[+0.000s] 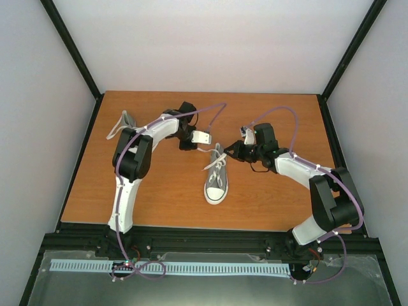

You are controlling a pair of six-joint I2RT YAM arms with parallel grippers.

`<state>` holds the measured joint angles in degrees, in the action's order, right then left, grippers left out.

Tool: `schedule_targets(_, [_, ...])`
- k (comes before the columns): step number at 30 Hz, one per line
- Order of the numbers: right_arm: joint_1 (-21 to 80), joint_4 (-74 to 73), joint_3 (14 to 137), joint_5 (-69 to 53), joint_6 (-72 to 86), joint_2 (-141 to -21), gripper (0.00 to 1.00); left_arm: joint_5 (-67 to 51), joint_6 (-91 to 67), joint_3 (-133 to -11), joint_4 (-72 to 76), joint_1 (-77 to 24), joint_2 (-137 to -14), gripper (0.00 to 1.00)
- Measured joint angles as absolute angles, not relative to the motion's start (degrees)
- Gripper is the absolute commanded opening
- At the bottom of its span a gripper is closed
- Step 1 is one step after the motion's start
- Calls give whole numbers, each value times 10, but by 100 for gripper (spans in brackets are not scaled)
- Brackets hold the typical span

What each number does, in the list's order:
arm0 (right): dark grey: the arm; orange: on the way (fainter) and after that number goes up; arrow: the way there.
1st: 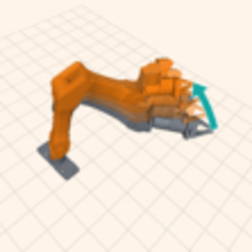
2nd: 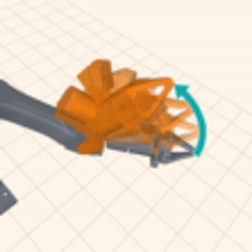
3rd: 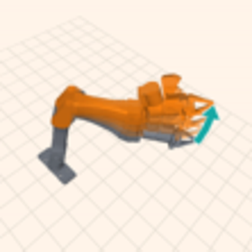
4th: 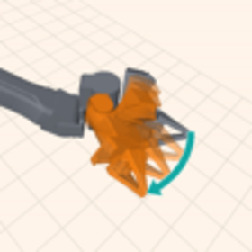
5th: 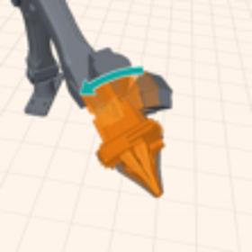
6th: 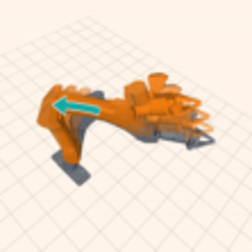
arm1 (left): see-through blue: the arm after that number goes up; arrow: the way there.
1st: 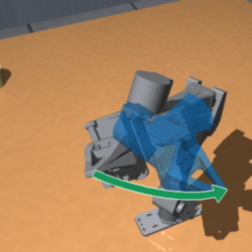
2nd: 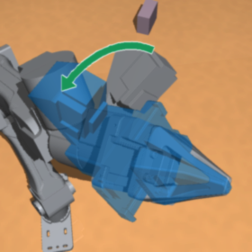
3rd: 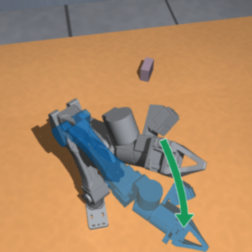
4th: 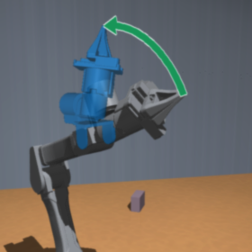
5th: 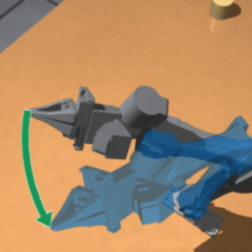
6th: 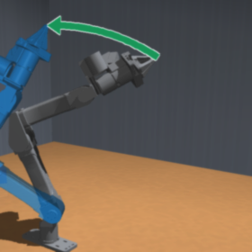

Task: Tie the shoes
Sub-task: Wrap the shoelace around the shoelace.

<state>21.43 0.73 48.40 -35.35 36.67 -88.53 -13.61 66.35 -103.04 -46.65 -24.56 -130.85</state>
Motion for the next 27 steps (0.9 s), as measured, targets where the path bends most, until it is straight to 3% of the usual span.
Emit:
schedule_targets(8, [214, 7, 486, -356, 364, -886, 3, -155, 651, -932, -473, -248, -1232, 1])
schedule_targets(17, [214, 7, 507, -356, 360, -898, 3, -261, 644, -830, -554, -288, -1019, 1])
schedule_targets(27, [214, 6, 513, -356, 350, -907, 3, -359, 544, -831, -592, -414, -1017, 1])
